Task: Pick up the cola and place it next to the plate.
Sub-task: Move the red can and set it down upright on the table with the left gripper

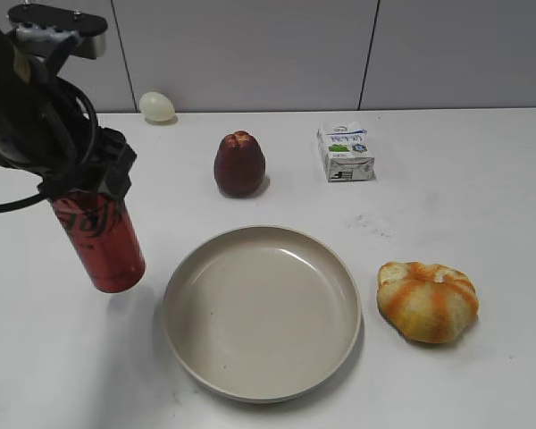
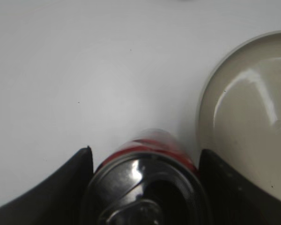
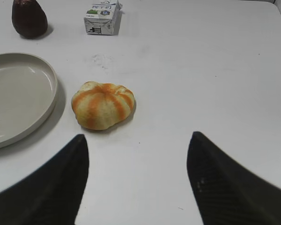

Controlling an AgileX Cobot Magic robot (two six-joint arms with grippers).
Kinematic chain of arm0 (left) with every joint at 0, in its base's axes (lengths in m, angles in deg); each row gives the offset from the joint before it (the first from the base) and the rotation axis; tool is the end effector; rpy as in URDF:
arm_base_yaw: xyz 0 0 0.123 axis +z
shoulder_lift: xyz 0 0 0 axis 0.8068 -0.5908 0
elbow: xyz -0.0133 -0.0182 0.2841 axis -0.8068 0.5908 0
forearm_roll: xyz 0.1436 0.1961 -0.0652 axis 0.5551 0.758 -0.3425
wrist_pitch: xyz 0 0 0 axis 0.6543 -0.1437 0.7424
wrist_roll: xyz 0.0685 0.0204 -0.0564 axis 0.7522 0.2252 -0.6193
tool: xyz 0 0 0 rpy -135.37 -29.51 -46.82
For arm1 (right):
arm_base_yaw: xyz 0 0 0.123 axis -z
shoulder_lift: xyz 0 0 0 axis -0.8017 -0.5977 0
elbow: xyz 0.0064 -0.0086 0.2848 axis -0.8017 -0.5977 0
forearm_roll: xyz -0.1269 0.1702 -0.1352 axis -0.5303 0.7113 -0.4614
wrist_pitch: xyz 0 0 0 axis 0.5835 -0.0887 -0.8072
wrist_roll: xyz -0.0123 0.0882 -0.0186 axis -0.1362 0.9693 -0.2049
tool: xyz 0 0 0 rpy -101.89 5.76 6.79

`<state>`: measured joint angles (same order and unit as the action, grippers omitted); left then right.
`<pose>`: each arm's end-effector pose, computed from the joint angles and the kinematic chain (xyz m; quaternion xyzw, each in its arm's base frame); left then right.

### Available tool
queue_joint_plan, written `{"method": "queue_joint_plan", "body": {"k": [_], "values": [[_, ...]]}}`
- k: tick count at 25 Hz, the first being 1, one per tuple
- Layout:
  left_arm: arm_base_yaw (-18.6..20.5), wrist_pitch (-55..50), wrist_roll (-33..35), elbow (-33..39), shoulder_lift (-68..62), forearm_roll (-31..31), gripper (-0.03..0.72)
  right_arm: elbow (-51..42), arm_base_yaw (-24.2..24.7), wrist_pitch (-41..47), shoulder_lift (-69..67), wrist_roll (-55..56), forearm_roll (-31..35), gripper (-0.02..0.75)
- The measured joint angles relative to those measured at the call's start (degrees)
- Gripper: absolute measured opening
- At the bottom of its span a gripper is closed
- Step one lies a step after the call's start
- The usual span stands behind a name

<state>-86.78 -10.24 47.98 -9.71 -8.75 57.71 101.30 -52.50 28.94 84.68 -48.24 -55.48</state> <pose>0.2567 -0.1591 0.2631 0.2202 0.9525 -0.0371 0.2072 -0.0047 0.0138 0.2769 -0.0554 0.8457 0.0472 0.5286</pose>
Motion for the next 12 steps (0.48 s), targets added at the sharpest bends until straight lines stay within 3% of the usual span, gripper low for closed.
{"method": "queue_joint_plan", "body": {"k": [12], "values": [[-3.6, 6.9, -2.7, 6.8, 0.0, 0.2, 0.513, 0.0, 0.0, 0.0, 0.0, 0.0, 0.0, 0.531]]}}
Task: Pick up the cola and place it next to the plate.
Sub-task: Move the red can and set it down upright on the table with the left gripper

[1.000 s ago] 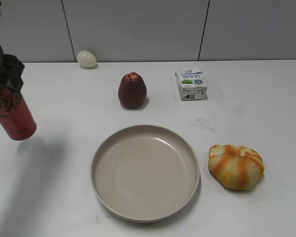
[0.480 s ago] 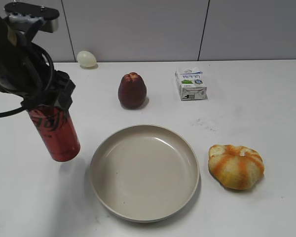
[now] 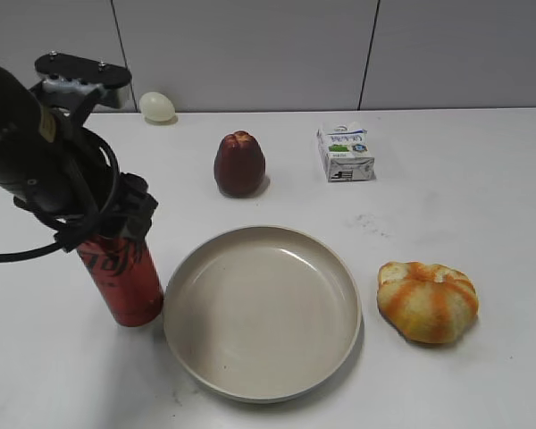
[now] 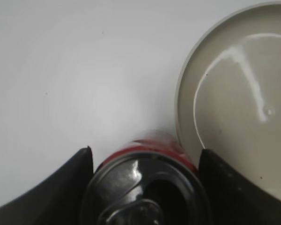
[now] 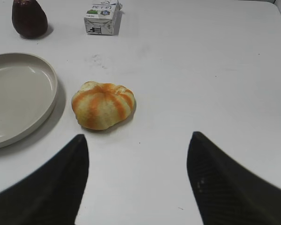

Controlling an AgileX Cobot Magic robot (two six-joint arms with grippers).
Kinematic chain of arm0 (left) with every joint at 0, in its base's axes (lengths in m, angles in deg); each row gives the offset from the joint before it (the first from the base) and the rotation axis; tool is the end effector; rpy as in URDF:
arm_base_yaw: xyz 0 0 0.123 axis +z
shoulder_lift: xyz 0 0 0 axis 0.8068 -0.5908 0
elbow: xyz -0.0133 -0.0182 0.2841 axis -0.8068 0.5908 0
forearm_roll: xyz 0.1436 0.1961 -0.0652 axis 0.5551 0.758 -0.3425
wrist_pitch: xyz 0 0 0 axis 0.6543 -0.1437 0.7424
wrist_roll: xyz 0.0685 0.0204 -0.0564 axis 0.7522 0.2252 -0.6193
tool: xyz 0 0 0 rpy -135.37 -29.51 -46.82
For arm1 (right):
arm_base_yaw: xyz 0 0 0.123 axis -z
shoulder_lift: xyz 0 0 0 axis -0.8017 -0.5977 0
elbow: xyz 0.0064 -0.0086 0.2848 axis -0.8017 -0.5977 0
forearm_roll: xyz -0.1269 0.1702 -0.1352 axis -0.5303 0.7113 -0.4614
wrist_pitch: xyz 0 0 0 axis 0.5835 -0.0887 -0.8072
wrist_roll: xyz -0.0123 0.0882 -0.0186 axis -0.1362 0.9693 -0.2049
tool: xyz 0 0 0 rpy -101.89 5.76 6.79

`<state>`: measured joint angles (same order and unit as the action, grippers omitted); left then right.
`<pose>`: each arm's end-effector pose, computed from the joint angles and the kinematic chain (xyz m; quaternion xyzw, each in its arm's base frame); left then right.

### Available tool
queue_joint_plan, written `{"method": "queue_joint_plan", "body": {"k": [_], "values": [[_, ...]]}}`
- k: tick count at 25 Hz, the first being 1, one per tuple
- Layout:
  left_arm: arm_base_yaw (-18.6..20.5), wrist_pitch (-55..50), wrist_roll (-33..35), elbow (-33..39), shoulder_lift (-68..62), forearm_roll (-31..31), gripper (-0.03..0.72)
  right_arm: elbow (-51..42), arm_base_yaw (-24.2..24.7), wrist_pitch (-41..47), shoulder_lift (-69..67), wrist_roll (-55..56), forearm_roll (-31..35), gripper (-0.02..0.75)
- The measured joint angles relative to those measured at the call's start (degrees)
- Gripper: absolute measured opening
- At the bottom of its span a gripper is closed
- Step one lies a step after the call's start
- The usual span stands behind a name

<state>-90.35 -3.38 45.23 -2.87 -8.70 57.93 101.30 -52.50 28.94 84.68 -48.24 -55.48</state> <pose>0.2387 -0.1698 0.2347 0.2327 0.9494 -0.0502 0.2046 -0.0047 0.0138 0.2769 -0.0554 0.8457 0.0472 0.5286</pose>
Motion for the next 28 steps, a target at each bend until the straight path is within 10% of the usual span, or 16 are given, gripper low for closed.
{"method": "queue_joint_plan", "body": {"k": [28], "values": [[-0.4, -3.0, 0.0, -2.5, 4.4, 3.4, 0.601, 0.0, 0.0, 0.0, 0.0, 0.0, 0.0, 0.531]]}}
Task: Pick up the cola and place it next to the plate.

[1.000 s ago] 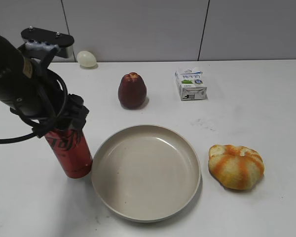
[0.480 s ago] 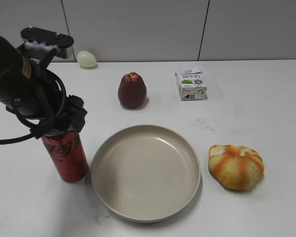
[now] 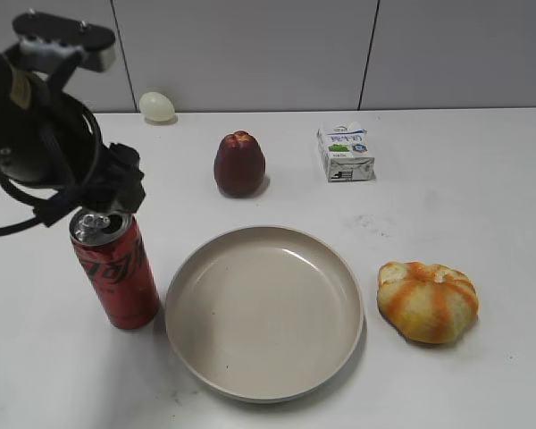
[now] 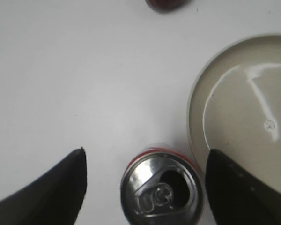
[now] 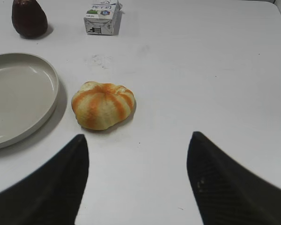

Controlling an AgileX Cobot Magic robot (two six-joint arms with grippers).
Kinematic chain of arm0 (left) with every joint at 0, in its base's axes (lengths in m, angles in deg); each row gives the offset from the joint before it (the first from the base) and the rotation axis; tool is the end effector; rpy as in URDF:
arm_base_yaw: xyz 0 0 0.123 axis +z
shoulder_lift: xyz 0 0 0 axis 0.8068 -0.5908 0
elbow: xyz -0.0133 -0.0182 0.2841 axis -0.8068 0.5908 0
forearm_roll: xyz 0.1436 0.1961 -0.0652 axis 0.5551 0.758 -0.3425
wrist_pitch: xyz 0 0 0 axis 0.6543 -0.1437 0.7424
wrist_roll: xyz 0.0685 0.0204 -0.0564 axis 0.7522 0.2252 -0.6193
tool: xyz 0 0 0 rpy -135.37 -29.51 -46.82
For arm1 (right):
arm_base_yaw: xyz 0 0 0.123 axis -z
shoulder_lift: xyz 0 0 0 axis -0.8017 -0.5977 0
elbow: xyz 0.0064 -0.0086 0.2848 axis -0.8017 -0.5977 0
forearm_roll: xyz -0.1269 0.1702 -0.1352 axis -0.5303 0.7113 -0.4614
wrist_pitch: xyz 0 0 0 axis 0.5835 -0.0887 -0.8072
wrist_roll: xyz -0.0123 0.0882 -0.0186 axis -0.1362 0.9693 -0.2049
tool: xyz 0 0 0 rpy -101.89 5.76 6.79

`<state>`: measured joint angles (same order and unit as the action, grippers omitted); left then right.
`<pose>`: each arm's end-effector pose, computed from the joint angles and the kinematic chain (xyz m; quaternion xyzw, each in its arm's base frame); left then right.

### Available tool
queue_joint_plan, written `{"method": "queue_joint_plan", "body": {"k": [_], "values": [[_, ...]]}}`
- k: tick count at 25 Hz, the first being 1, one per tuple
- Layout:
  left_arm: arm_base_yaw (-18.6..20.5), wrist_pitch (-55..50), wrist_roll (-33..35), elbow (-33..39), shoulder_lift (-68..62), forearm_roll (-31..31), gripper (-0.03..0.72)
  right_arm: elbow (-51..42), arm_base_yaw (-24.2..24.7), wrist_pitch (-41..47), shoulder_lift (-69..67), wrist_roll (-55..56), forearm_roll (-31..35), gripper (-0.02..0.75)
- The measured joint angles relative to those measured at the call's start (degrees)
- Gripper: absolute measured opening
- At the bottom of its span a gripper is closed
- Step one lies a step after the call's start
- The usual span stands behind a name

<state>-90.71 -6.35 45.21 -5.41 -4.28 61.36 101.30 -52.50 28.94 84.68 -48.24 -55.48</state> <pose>0.2344 -0.1638 0.2678 0.2459 0.9366 -0.0399 0.2464 -0.0047 0.0138 0.2769 -0.0554 0.8457 0.0472 0.5286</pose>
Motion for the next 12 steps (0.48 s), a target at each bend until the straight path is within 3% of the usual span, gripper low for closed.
{"method": "queue_joint_plan", "body": {"k": [4, 7, 12], "values": [[1.4, -1.5, 0.0, -2.1, 2.6, 1.5, 0.59, 0.0, 0.0, 0.0, 0.0, 0.0, 0.0, 0.531], [6.2, -3.1, 0.8, -3.2, 3.0, 1.7, 0.589, 0.0, 0.0, 0.0, 0.0, 0.0, 0.0, 0.531], [17.8, -7.3, 5.2, -3.3, 3.1, 1.9, 0.588, 0.0, 0.0, 0.0, 0.0, 0.0, 0.0, 0.531]]}}
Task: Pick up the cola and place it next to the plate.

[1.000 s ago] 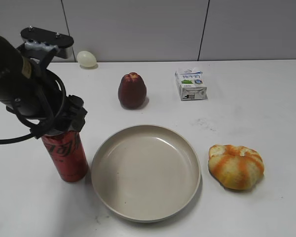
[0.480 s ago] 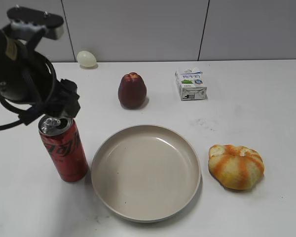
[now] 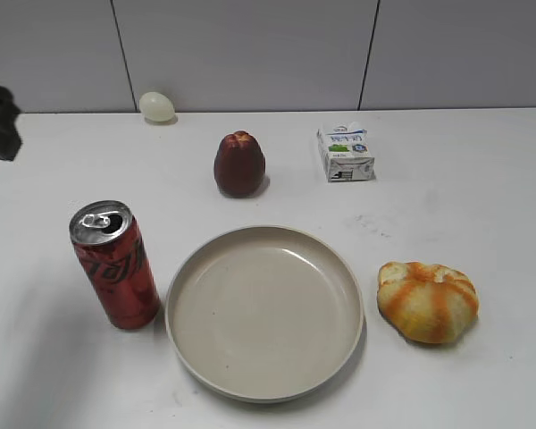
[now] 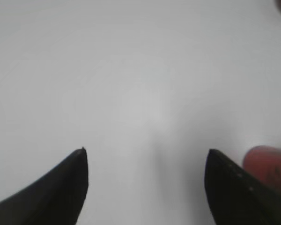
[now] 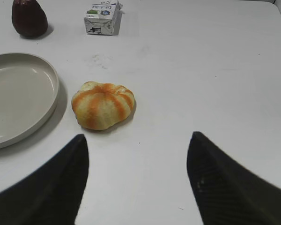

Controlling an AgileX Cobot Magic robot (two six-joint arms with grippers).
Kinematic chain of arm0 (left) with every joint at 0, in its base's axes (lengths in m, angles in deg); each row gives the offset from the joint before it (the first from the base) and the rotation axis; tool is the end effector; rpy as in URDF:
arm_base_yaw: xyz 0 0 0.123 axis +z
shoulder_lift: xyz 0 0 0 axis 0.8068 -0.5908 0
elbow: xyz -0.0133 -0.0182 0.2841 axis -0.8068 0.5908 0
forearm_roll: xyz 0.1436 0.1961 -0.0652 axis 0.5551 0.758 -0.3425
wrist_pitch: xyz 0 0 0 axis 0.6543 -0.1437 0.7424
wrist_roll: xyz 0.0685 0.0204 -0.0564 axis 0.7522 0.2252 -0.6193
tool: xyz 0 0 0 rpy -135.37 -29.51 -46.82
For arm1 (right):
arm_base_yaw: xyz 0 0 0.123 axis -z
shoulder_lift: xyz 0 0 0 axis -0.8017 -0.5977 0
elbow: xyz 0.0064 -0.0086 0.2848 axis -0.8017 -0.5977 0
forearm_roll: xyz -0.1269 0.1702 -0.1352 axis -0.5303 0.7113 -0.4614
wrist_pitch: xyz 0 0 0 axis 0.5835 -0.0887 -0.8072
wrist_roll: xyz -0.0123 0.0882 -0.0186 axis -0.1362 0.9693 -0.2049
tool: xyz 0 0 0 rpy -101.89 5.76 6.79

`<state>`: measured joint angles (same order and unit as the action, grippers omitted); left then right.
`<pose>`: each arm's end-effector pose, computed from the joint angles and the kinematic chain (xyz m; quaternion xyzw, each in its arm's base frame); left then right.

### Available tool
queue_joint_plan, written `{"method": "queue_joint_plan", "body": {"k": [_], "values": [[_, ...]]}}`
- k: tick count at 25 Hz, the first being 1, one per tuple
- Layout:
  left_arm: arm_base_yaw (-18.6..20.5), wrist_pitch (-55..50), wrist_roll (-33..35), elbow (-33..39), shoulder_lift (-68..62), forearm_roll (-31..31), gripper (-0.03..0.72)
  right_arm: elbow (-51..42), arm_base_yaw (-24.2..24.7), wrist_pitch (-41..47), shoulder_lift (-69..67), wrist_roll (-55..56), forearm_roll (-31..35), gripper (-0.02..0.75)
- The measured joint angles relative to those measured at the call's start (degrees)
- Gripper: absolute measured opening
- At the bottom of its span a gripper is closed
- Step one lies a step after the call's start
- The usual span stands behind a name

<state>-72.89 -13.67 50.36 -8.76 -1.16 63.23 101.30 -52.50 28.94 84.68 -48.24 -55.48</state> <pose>0.2636 -0.0771 0.2952 0.1398 0.9585 0.0305 0.2465 -0.0047 0.0138 0.2769 -0.0554 0.8457 0.0472 0.5286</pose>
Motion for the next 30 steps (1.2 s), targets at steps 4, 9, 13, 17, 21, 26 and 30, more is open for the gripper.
{"method": "queue_joint_plan", "body": {"k": [4, 9, 13, 17, 21, 26, 30], "values": [[9.7, -3.0, 5.7, 0.0, 0.1, -3.7, 0.586, 0.0, 0.0, 0.0, 0.0, 0.1, 0.0, 0.531], [17.9, -7.8, 11.9, 0.0, 0.8, -11.4, 0.585, 0.0, 0.0, 0.0, 0.0, 0.1, 0.0, 0.531], [18.9, -8.6, 12.7, 2.7, 5.4, -13.0, 0.585, 0.0, 0.0, 0.0, 0.0, 0.0, 0.0, 0.531], [18.9, -8.7, 12.8, 10.1, 13.6, -13.2, 0.585, 0.0, 0.0, 0.0, 0.0, 0.0, 0.0, 0.531], [18.9, -8.9, 12.8, 18.3, 24.6, -13.2, 0.585, 0.0, 0.0, 0.0, 0.0, 0.0, 0.0, 0.531], [18.9, -9.1, 12.9, 26.5, 37.0, -13.6, 0.585, 0.0, 0.0, 0.0, 0.0, 0.0, 0.0, 0.531], [18.9, -8.8, 12.9, 30.4, 45.9, -14.9, 0.585, 0.0, 0.0, 0.0, 0.0, 0.0, 0.0, 0.531]]}}
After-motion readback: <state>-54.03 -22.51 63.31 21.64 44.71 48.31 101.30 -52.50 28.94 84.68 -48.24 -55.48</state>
